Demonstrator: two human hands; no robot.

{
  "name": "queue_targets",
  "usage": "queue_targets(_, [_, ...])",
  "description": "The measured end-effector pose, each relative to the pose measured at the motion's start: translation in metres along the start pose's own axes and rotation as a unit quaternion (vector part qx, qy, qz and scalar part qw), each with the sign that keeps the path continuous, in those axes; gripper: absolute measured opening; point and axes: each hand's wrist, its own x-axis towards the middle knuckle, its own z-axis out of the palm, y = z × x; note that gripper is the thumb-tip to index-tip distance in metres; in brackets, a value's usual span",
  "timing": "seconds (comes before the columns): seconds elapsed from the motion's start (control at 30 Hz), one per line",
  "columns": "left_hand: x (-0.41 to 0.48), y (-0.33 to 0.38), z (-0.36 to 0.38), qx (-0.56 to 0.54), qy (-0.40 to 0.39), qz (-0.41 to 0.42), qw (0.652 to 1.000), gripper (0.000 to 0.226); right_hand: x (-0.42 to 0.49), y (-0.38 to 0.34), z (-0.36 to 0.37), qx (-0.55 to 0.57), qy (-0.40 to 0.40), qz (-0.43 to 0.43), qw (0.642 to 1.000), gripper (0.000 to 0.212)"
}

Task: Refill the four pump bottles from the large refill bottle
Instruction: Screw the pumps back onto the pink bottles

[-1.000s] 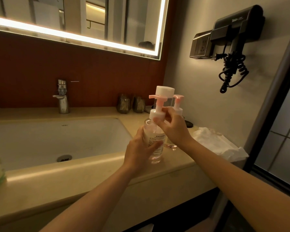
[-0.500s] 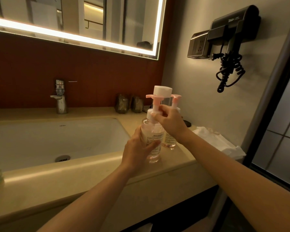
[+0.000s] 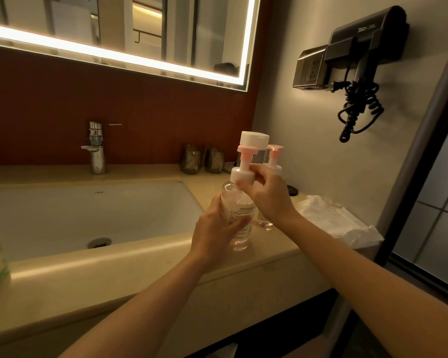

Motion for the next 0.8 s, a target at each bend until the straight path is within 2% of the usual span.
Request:
queue_targets(0.2, [-0.001,0.003,0.000,-0.007,-0.001,0.002,1.000,0.067,0.009,0.002,0.005,-0.047,0.012,0.032,0.998,0.054])
queue_targets(0.33, [0.000,0.002,0.000,0.000,0.000,0.003,1.000,0.069,0.003,-0.002,0.005,0.015,-0.004,0.027,1.000,0.041])
queue_targets(0.43, [0.000,0.002,0.000,-0.002,0.000,-0.001,1.000,0.070,-0.001,0.001,0.005,-0.006,0.017,0.003,1.000,0.040])
queue_targets(0.63, [-0.001,0.002,0.000,-0.002,0.000,-0.002,1.000,0.068,0.009,0.004,0.011,-0.057,0.030,0.036,0.997,0.060])
queue_targets(0.7, [-0.001,0.002,0.000,-0.002,0.000,-0.003,1.000,0.069,0.008,0.003,0.013,-0.037,0.022,0.047,0.998,0.056])
queue_targets(0.8, [-0.001,0.001,-0.001,-0.002,0.003,-0.003,1.000,0.069,0.003,0.000,0.010,0.011,0.022,0.035,0.999,0.038])
